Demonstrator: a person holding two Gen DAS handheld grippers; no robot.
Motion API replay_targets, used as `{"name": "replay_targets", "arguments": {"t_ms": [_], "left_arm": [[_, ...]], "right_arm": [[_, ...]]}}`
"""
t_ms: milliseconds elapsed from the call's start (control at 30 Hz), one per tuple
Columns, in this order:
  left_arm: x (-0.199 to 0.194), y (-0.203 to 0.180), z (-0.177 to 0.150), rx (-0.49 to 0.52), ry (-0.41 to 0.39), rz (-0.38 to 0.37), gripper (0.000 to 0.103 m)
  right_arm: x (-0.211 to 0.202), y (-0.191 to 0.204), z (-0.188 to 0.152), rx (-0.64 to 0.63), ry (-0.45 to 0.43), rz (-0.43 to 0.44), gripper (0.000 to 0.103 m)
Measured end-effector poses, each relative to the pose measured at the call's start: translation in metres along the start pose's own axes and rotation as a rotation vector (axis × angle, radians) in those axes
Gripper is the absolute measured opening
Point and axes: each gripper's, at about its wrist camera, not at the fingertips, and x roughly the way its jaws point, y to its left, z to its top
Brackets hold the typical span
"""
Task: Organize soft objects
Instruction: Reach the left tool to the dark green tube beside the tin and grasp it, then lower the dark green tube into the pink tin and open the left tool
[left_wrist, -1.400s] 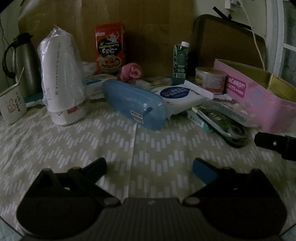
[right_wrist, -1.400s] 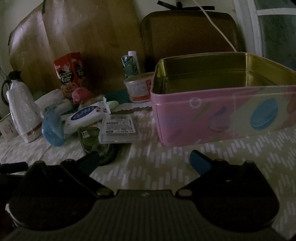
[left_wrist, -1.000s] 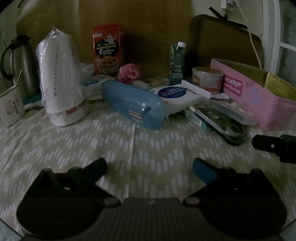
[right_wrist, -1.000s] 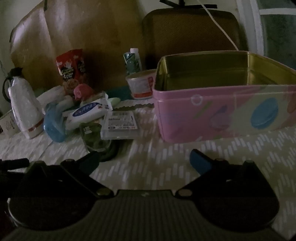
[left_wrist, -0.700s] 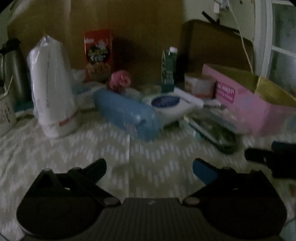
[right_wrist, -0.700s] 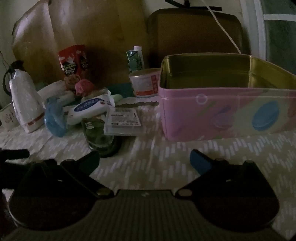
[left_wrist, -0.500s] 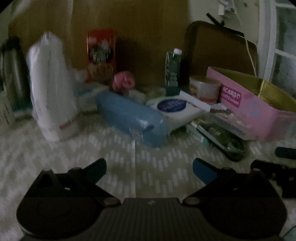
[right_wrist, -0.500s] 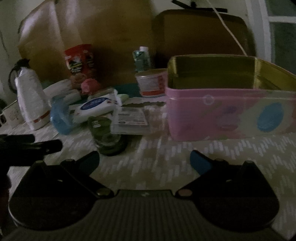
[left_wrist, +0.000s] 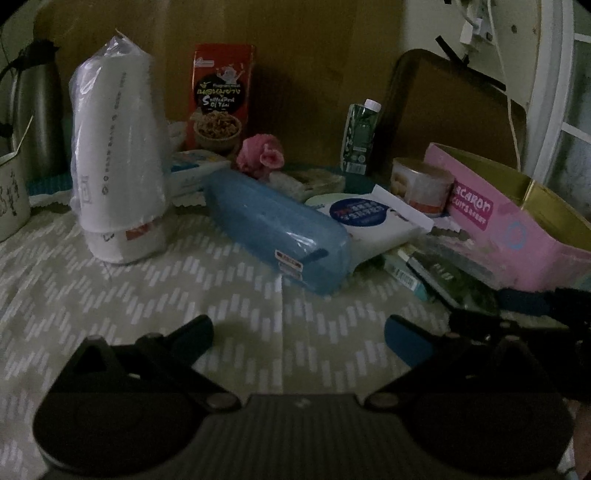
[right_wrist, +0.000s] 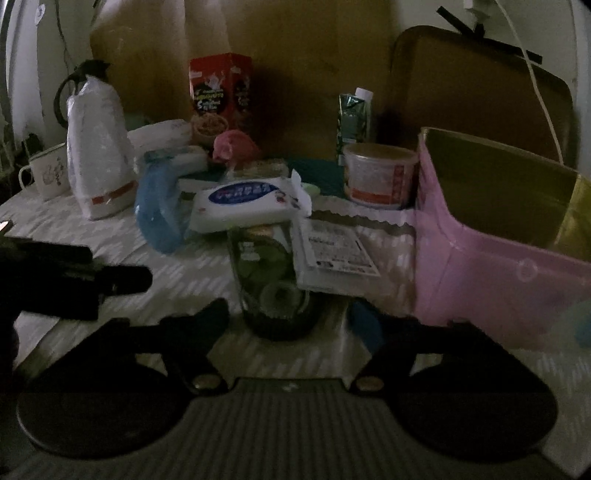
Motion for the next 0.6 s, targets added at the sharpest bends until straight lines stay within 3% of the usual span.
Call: {"name": "replay_targets", "arguments": {"t_ms": [67,200,367,433,533,600], "left_arm": [[0.0,0.001,0.0,-0.002,-0.001,-0.003,0.103],[-0.002,0.004,-0.001,-0.008,-0.002,-0.037,0.102],[-0.01,0.01,-0.003,-0.054,0.015,-0.179,0.102],[-0.017,0.006,-0.006,-0.097,0.044,-0.287,0.102],[-0.019,-0.016,-0.007,-0.076,0.121,-0.415,0.091],[-0.017,-0.032,-0.007,-0.058,0.158,-0.446,0.074]], "right_arm": [[-0.002,0.002,-0.001,-0.006,-0.008,0.005,0.052],[-0.016,0.013,-0.011,-0.037,-0.01,0.02,0.052],[-0.044,0.027,-0.033,-0.043,-0.031,0.024,0.052],[-0.052,0.025,-0.039,-0.001,-0.038,0.038,0.052],[-0.056,0.015,-0.04,0.082,-0.042,0.079,0.052],[-0.057,0.005,-0.04,0.175,-0.044,0.131,0.052]]}}
